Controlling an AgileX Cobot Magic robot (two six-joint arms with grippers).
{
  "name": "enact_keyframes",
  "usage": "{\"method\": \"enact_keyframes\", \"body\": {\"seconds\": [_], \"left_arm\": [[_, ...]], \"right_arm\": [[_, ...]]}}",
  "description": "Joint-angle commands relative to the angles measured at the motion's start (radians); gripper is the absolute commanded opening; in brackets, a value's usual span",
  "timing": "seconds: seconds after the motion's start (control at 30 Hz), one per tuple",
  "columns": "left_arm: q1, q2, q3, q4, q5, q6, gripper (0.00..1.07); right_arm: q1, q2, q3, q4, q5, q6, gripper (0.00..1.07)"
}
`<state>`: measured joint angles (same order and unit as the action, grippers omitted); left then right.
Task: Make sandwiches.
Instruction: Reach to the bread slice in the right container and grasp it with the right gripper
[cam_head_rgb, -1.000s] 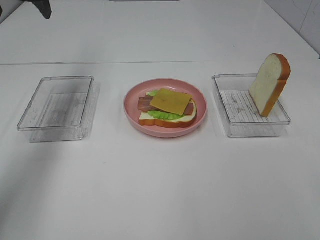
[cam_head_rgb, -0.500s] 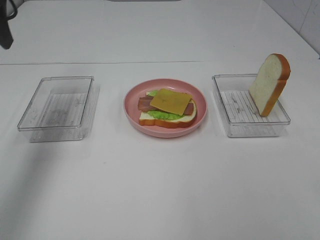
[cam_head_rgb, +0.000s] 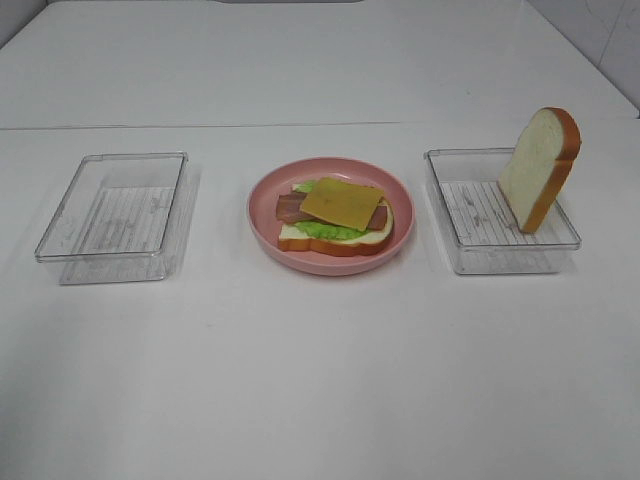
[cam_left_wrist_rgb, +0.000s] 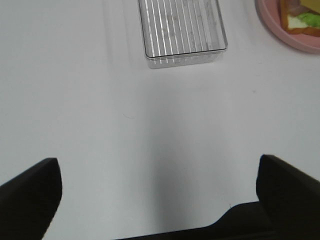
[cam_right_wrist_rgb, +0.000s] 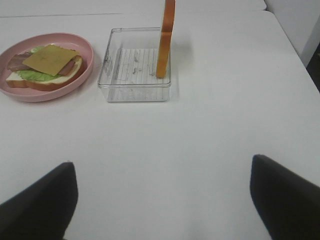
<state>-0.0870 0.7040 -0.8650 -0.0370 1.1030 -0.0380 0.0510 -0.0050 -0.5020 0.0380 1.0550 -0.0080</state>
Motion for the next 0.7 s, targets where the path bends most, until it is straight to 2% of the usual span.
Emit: {"method": "enact_keyframes", "body": {"seconds": [0.03, 0.07, 0.17, 0.2, 0.27, 0.3, 0.37, 0.53, 0.57, 0.7], "left_arm": [[-0.002, -0.198, 0.066, -0.001, 0.0, 0.021, 1.0], [-0.002, -0.198, 0.066, -0.001, 0.0, 0.021, 1.0], [-0.002, -0.451, 0.132, -0.009, 0.001, 0.032, 1.0], [-0.002, -0.451, 0.132, -0.009, 0.001, 0.032, 1.0], [-0.002, -0.574, 0.173, -0.027, -0.015, 0.032, 1.0], [-0.002, -0.574, 0.173, -0.027, -0.015, 0.032, 1.0], [-0.002, -0.671, 0.222, -0.053, -0.027, 0.038, 1.0], [-0.002, -0.729, 0.3, -0.061, -0.028, 0.038, 1.0], [-0.002, -0.722, 0.341, -0.071, -0.05, 0.077, 1.0], [-0.001, -0.728, 0.364, -0.067, -0.068, 0.102, 1.0]], "right_arm": [[0.002, -0.023, 0.002, -0.002, -0.005, -0.006, 0.84], [0.002, -0.023, 0.002, -0.002, -0.005, -0.006, 0.84], [0.002, -0.023, 0.002, -0.002, -0.005, -0.006, 0.84], [0.002, -0.023, 0.002, -0.002, -0.005, -0.006, 0.84], [0.002, -0.023, 0.002, -0.002, -0.005, -0.006, 0.84], [0.002, -0.023, 0.002, -0.002, -0.005, -0.006, 0.84], [0.002, -0.023, 0.002, -0.002, -0.005, -0.006, 0.84], [0.002, -0.023, 0.002, -0.002, -0.005, -0.006, 0.84], [0.002, -0.022, 0.002, -0.002, -0.005, -0.006, 0.84], [0.002, -0.017, 0.002, -0.001, -0.005, -0.006, 0.84]]}}
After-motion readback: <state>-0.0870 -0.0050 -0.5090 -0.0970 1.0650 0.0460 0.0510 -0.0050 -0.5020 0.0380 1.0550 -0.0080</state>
